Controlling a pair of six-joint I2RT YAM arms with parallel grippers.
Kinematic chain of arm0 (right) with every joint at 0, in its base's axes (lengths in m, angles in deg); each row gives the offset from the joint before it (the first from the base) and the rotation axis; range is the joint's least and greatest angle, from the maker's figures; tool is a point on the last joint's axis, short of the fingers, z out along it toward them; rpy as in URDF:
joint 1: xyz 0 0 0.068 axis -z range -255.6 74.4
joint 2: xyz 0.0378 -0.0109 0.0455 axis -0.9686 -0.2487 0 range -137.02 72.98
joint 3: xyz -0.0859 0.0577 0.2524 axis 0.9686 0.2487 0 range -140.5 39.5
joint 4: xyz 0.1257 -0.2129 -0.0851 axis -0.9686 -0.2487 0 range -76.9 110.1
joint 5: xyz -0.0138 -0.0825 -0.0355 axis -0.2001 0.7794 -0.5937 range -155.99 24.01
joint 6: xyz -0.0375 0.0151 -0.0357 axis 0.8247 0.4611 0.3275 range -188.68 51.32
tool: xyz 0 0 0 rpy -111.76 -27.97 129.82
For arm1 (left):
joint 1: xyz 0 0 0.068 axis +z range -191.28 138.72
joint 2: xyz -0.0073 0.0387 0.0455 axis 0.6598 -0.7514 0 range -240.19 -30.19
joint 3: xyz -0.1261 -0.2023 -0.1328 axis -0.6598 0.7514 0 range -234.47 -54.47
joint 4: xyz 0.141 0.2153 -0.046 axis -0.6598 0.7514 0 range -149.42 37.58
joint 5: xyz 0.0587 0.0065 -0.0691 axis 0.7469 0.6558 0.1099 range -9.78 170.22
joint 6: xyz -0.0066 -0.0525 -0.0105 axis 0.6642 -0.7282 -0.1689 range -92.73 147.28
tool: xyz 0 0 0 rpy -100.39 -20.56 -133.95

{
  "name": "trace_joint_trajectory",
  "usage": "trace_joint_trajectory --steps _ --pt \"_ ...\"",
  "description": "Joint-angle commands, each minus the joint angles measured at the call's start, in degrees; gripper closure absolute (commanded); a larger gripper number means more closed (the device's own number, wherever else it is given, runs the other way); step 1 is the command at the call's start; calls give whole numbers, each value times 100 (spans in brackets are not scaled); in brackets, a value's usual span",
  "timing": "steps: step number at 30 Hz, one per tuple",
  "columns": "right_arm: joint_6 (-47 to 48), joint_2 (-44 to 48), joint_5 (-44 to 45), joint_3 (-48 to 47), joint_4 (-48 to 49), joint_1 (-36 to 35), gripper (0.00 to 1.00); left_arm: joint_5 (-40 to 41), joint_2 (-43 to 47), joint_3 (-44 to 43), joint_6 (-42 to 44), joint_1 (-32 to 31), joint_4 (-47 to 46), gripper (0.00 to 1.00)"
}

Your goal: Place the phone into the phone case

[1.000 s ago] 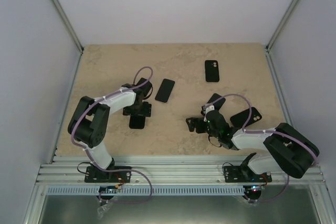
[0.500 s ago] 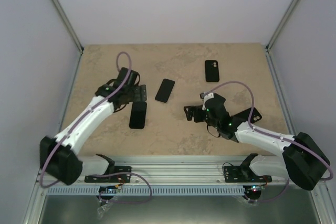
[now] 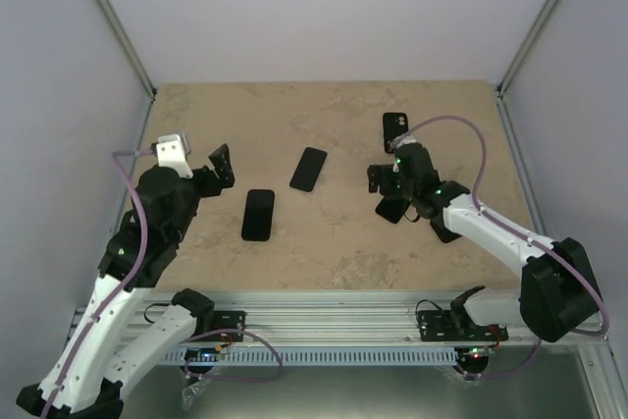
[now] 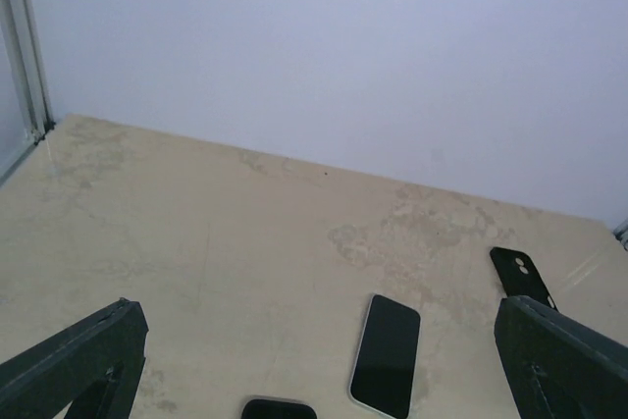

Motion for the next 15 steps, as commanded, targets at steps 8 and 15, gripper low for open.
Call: trace_joint_trajectory --steps 8,15 --pt "673 -1481 -451 -1373 -413 1667 2 -113 822 776 267 32 -543 1" --pt "983 -2845 -887 -2456 -597 2196 15 -149 1008 875 208 31 -527 1"
